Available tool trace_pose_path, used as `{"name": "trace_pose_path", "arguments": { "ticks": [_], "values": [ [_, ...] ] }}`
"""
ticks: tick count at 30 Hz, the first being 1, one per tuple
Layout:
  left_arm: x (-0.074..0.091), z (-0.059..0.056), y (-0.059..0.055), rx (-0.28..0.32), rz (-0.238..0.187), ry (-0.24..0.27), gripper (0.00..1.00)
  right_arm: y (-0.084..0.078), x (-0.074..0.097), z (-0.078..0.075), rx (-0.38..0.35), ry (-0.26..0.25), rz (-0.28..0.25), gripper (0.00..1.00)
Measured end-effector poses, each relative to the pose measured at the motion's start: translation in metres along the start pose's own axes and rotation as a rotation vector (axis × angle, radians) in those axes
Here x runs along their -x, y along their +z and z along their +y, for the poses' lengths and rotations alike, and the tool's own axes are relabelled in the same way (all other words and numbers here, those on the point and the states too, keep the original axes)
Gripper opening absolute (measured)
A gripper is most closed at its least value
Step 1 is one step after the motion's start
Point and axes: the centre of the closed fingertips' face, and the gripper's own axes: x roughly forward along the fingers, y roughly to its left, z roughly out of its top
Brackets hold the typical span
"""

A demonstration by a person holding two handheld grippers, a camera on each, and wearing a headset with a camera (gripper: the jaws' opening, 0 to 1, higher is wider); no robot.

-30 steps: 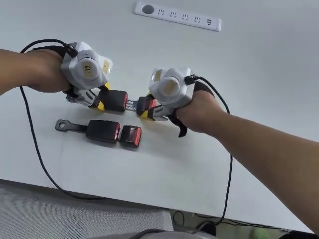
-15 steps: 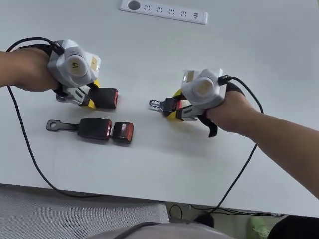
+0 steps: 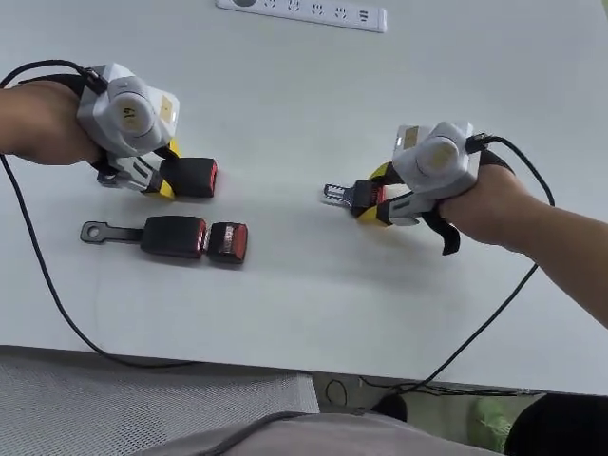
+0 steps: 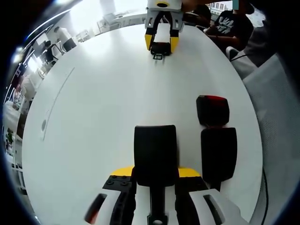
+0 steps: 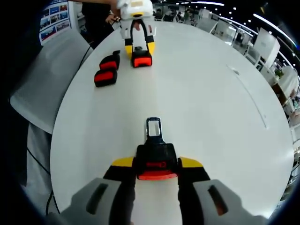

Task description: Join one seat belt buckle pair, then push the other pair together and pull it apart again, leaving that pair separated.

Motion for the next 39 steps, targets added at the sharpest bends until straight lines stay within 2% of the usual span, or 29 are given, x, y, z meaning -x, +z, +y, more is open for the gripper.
{"name": "trace_pose_path", "arguments": {
  "ticks": [4, 9, 13, 16, 19, 21, 23, 24, 26, 28, 31, 36, 39],
  "values": [
    [0.001, 0.000, 0.000, 0.014, -0.006, 0.008, 0.32, 0.001, -0.001, 0.000, 0.001, -0.001, 0.006, 0.34],
    [0.001, -0.001, 0.000, 0.010, 0.012, 0.020, 0.32, 0.001, -0.001, 0.001, 0.000, 0.010, 0.003, 0.35],
    [0.004, 0.000, -0.002, -0.033, 0.031, 0.033, 0.33, 0.003, 0.002, 0.003, -0.013, 0.006, -0.005, 0.36],
    [0.013, 0.003, 0.001, 0.000, 0.001, 0.060, 0.37, 0.009, 0.009, 0.004, -0.016, -0.017, -0.018, 0.40],
    [0.024, 0.001, 0.002, -0.008, -0.010, 0.080, 0.37, 0.015, 0.018, 0.009, -0.032, -0.035, -0.029, 0.41],
    [0.035, 0.000, 0.002, 0.005, -0.028, 0.119, 0.38, 0.020, 0.025, 0.014, -0.036, -0.053, -0.036, 0.42],
    [0.050, -0.010, 0.000, 0.035, -0.054, 0.150, 0.38, 0.024, 0.032, 0.021, -0.039, -0.065, -0.048, 0.43],
    [0.052, -0.012, -0.002, 0.041, -0.056, 0.155, 0.39, 0.026, 0.036, 0.026, -0.041, -0.069, -0.050, 0.44],
    [0.062, -0.022, -0.009, 0.070, -0.054, 0.177, 0.41, 0.025, 0.040, 0.035, -0.035, -0.078, -0.047, 0.46],
    [0.071, -0.036, -0.019, 0.073, -0.042, 0.188, 0.41, 0.024, 0.045, 0.040, -0.035, -0.089, -0.046, 0.49],
    [0.085, -0.052, -0.028, 0.109, -0.051, 0.203, 0.43, 0.020, 0.051, 0.044, -0.051, -0.117, -0.054, 0.56],
    [0.106, -0.079, -0.046, 0.200, -0.069, 0.243, 0.54, 0.014, 0.065, 0.056, -0.113, -0.172, -0.074, 0.71],
    [0.111, -0.088, -0.055, 0.245, -0.084, 0.264, 0.61, 0.011, 0.071, 0.063, -0.160, -0.193, -0.084, 0.78]
  ]
}}
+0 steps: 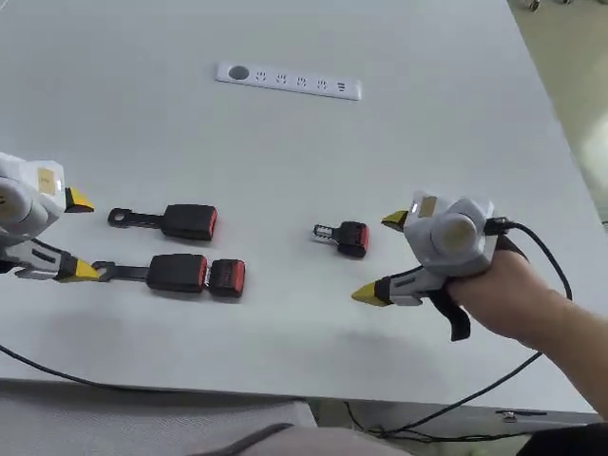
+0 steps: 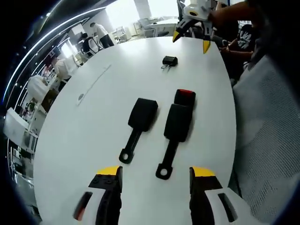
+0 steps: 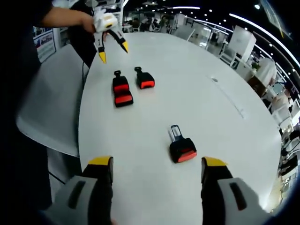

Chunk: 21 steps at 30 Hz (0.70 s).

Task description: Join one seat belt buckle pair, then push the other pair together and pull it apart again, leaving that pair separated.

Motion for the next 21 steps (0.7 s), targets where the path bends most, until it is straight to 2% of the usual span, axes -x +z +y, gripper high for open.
{"name": "trace_pose_path", "arguments": {
  "ticks": [3, 5, 7, 8, 13, 15, 18, 21],
  "values": [
    [0.012, -0.004, -0.004, 0.088, -0.041, 0.038, 0.69, -0.002, 0.009, 0.009, -0.044, -0.011, -0.019, 0.82],
    [0.020, -0.005, -0.008, 0.108, -0.045, 0.060, 0.73, -0.002, 0.015, 0.010, -0.083, -0.032, -0.040, 0.85],
    [0.026, -0.006, -0.011, 0.159, -0.054, 0.084, 0.78, -0.003, 0.020, 0.012, -0.092, -0.046, -0.046, 0.89],
    [0.028, -0.007, -0.011, 0.162, -0.059, 0.090, 0.81, -0.003, 0.022, 0.013, -0.092, -0.050, -0.050, 0.90],
    [0.036, -0.015, -0.016, 0.216, -0.072, 0.113, 0.94, 0.001, 0.028, 0.013, -0.114, -0.085, -0.069, 0.99],
    [0.037, -0.018, -0.022, 0.264, -0.063, 0.112, 1.00, 0.000, 0.028, 0.014, -0.124, -0.089, -0.067, 1.00],
    [0.038, -0.019, -0.025, 0.286, -0.055, 0.121, 1.00, 0.000, 0.029, 0.014, -0.125, -0.102, -0.066, 1.00],
    [0.040, -0.019, -0.025, 0.310, -0.064, 0.139, 1.00, 0.000, 0.030, 0.013, -0.142, -0.121, -0.072, 1.00]
  ]
}}
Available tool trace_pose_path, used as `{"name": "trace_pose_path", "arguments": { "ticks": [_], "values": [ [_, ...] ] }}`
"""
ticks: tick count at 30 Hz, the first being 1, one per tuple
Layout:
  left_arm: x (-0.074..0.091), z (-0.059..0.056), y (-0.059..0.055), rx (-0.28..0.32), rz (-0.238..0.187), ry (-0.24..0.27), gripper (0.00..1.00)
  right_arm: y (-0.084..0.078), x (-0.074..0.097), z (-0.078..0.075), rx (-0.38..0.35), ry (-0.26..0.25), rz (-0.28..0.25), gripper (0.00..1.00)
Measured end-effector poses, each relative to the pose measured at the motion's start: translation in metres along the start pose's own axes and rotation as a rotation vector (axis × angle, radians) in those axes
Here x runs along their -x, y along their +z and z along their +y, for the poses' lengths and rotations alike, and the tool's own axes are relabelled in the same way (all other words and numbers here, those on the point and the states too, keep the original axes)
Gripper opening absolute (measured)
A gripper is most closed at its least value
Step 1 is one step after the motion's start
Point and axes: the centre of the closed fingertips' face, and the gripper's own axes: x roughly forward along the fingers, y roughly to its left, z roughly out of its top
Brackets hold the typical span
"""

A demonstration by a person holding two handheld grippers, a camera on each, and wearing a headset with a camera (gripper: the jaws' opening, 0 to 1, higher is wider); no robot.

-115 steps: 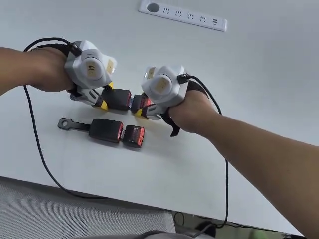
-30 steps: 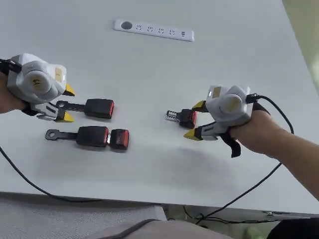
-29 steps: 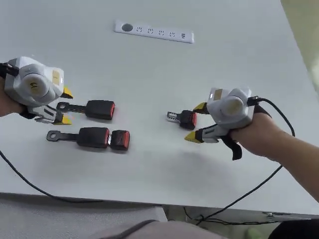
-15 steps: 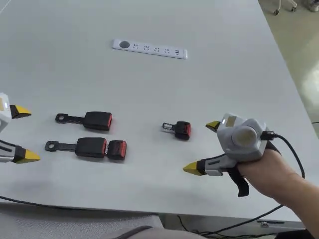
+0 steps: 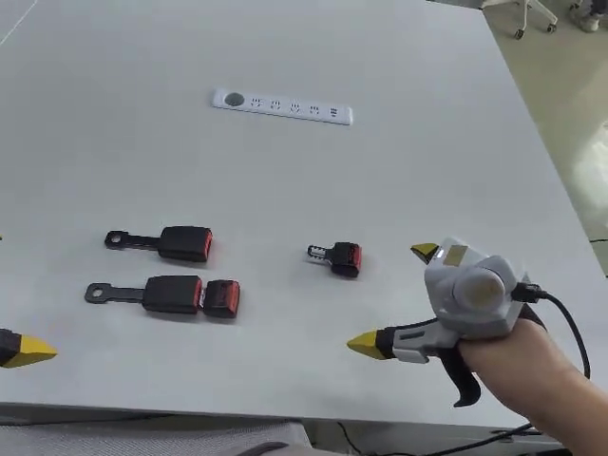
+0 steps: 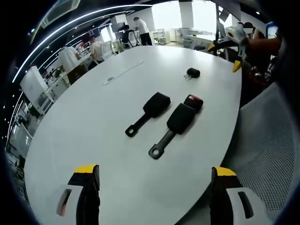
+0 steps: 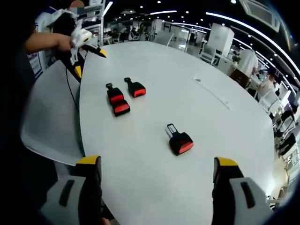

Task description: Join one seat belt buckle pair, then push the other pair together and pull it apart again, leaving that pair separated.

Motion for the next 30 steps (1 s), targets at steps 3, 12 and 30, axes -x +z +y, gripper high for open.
{"name": "trace_pose_path", "arguments": {
  "ticks": [3, 12, 30],
  "values": [
    [0.003, -0.002, 0.004, 0.012, -0.018, 0.007, 1.00, 0.002, 0.000, 0.002, -0.034, 0.001, -0.017, 1.00],
    [0.012, -0.006, 0.005, 0.056, -0.053, 0.023, 1.00, 0.008, 0.010, 0.010, -0.033, 0.011, -0.068, 1.00],
    [0.024, -0.002, 0.000, 0.110, -0.086, 0.060, 1.00, 0.024, 0.003, 0.017, -0.090, 0.012, -0.104, 1.00]
  ]
}}
